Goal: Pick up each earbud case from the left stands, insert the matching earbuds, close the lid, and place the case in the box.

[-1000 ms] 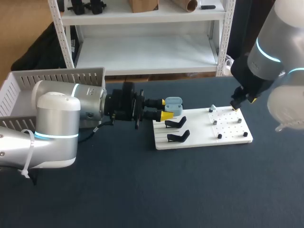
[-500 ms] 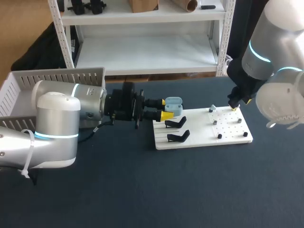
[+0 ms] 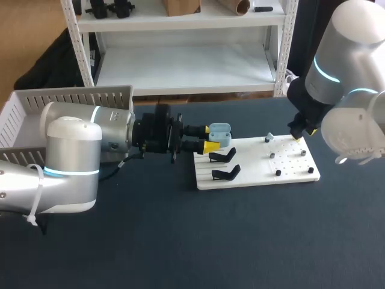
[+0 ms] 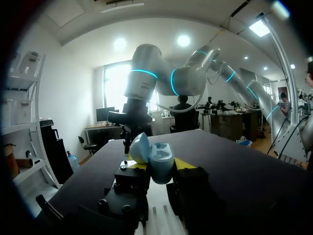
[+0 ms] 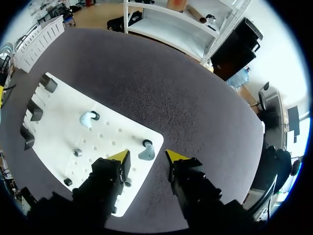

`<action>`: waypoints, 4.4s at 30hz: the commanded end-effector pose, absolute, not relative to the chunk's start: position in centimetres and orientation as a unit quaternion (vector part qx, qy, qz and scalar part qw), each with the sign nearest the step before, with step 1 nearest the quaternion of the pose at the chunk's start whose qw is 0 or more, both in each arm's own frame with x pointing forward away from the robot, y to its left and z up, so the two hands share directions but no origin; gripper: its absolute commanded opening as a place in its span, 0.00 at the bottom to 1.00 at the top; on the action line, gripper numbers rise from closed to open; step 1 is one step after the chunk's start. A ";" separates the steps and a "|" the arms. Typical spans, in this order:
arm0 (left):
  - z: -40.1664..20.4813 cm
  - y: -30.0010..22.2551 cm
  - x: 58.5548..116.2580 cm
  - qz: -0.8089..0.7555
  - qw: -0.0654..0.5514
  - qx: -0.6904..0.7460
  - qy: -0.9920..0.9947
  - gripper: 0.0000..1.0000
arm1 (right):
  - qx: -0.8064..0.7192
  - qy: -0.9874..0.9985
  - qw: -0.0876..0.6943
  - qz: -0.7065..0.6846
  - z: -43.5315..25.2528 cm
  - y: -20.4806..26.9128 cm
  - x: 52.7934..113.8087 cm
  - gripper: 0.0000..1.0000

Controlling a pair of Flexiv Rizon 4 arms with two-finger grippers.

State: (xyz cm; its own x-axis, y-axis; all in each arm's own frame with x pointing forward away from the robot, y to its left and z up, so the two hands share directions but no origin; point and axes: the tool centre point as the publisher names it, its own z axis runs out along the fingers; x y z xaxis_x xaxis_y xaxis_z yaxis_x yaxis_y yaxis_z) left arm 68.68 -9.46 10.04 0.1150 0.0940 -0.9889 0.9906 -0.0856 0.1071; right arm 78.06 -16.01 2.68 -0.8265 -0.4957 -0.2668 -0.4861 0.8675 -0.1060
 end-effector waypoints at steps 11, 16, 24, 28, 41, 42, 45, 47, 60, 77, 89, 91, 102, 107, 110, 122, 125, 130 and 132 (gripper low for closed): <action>10.0 -9.4 68.7 -0.466 0.482 0.570 0.474 0.00 | -0.256 0.956 0.144 -0.020 2.5 -15.8 78.2 0.36; 10.0 -9.4 68.7 -0.466 0.482 0.570 0.474 0.00 | -0.256 0.956 0.143 -0.022 2.4 -15.6 78.2 0.31; 10.0 -9.4 68.7 -0.466 0.482 0.570 0.474 0.00 | -0.256 0.956 0.141 -0.026 2.5 -15.5 78.2 0.00; 10.0 -9.4 68.7 -0.466 0.482 0.570 0.474 0.00 | -0.257 0.955 0.143 -0.033 2.9 -15.3 77.9 0.00; 10.0 -9.4 68.7 -0.466 0.482 0.570 0.474 0.00 | -0.244 0.957 0.146 -0.053 7.8 -15.0 75.0 0.00; 10.0 -9.4 68.7 -0.466 0.482 0.570 0.474 0.00 | -0.242 0.958 0.144 -0.055 8.4 -14.8 74.5 0.00; 10.0 -9.4 68.7 -0.466 0.482 0.570 0.474 0.00 | -0.239 0.960 0.132 -0.065 10.5 -14.2 73.0 0.00; 10.0 -9.4 68.7 -0.466 0.482 0.570 0.474 0.00 | -0.236 0.961 0.124 -0.073 12.0 -13.7 72.0 0.00; 10.0 -9.4 68.7 -0.466 0.482 0.570 0.474 0.00 | -0.213 0.968 0.118 -0.059 17.4 -8.9 65.6 0.00; 10.0 -9.4 68.7 -0.466 0.482 0.570 0.474 0.00 | -0.237 0.960 0.137 -0.053 17.5 -7.4 63.9 0.00; 10.0 -9.4 68.7 -0.466 0.482 0.570 0.474 0.00 | -0.077 0.991 0.106 0.029 19.3 -2.1 62.9 0.00; 10.0 -9.4 68.7 -0.466 0.482 0.570 0.474 0.00 | -0.062 0.994 0.088 0.024 19.1 -1.1 62.7 0.00; 10.0 -9.4 68.7 -0.466 0.482 0.570 0.474 0.00 | -0.005 0.998 0.062 -0.032 17.8 1.6 64.1 0.00; 10.0 -9.4 68.7 -0.466 0.482 0.570 0.474 0.00 | -0.005 0.998 0.062 -0.032 17.8 1.6 64.1 0.00; 10.0 -9.4 68.7 -0.466 0.482 0.570 0.474 0.00 | -0.005 0.998 0.062 -0.032 17.8 1.6 64.1 0.00; 10.0 -9.4 68.7 -0.466 0.482 0.570 0.474 0.00 | 0.029 0.997 0.065 -0.003 18.5 3.5 64.2 0.00; 10.0 -9.4 68.7 -0.466 0.482 0.570 0.474 0.00 | 0.044 0.997 0.058 -0.001 18.5 4.0 64.2 0.00; 10.0 -9.4 68.7 -0.466 0.482 0.570 0.474 0.00 | 0.062 0.997 0.051 -0.011 18.3 4.5 64.1 0.00; 10.0 -9.4 68.7 -0.466 0.482 0.570 0.474 0.00 | 0.072 0.996 0.052 -0.014 18.3 4.7 64.1 0.00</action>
